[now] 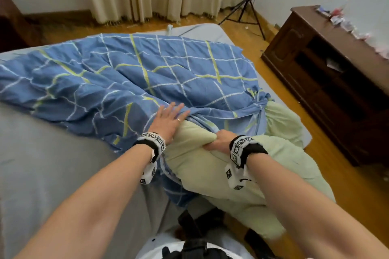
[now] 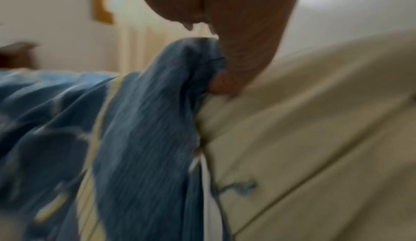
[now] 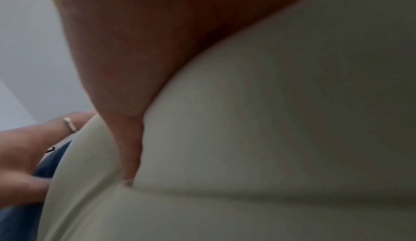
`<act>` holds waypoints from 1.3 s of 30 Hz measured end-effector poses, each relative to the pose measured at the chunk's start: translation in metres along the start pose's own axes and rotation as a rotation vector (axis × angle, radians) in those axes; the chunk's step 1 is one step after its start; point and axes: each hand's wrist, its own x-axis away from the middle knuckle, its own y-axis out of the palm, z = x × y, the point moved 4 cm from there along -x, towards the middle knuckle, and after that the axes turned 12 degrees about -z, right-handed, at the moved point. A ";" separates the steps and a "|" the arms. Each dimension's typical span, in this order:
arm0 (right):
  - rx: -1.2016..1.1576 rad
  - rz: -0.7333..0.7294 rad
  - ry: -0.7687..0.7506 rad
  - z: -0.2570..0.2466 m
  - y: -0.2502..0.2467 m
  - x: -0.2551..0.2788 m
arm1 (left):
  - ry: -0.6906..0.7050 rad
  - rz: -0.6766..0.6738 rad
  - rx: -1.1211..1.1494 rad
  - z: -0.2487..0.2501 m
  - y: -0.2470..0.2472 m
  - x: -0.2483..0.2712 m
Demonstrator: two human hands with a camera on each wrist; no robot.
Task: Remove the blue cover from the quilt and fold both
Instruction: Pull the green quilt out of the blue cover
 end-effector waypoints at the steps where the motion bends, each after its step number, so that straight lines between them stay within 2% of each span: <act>1: 0.029 0.003 0.020 -0.003 0.008 0.006 | 0.156 -0.054 -0.029 0.018 -0.002 0.005; 3: 0.069 -0.007 0.052 -0.007 0.022 0.022 | 0.301 -0.171 -0.007 0.040 -0.002 0.017; 7: 0.030 0.030 0.007 -0.012 0.051 0.065 | 0.248 -0.248 -0.068 0.036 0.018 0.041; 11: -0.019 0.061 -0.018 -0.016 0.076 0.102 | 0.079 -0.268 -0.126 0.018 0.027 0.069; 14: -0.048 0.113 -0.018 -0.009 0.094 0.125 | -0.114 -0.257 -0.234 0.012 0.029 0.092; 17: -0.157 0.101 -0.021 0.012 0.123 0.148 | -0.302 -0.300 -0.346 0.002 0.032 0.118; 20: -0.269 0.055 0.036 0.048 0.169 0.165 | -0.363 -0.333 -0.455 -0.017 0.040 0.144; 25: -0.375 -0.061 0.203 0.084 0.255 0.180 | -0.309 -0.290 -0.462 -0.015 0.066 0.167; 27: -0.433 -0.077 0.275 0.089 0.272 0.179 | -0.263 -0.358 -0.411 -0.001 0.078 0.171; 30: -0.475 -0.154 0.300 0.085 0.291 0.166 | -0.212 -0.522 -0.237 0.019 0.081 0.162; 32: -0.565 -0.176 0.301 0.080 0.296 0.153 | -0.171 -0.504 -0.037 0.028 0.075 0.150; 35: -0.734 -0.131 0.320 0.079 0.287 0.137 | -0.133 -0.358 0.137 0.031 0.052 0.128; 39: -0.802 0.048 0.325 0.084 0.239 0.119 | -0.104 -0.348 0.215 0.029 0.026 0.089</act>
